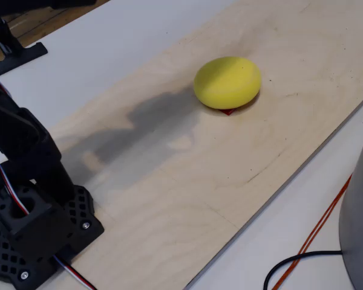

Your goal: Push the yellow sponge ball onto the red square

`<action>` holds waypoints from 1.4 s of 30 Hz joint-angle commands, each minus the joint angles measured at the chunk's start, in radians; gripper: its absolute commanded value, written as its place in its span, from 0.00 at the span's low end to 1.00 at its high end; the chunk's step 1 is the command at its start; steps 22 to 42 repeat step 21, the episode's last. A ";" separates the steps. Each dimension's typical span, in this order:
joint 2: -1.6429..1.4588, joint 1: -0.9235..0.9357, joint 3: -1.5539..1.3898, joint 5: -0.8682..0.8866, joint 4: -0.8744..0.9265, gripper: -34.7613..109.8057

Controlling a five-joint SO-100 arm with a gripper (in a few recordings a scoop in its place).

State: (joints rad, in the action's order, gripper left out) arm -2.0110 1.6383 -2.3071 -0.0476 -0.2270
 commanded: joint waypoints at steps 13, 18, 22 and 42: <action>-0.006 0.069 0.037 0.152 -0.014 0.24; 0.006 0.067 0.040 0.170 -0.014 0.24; 0.002 0.067 0.038 0.173 -0.015 0.24; 0.002 0.067 0.038 0.173 -0.015 0.24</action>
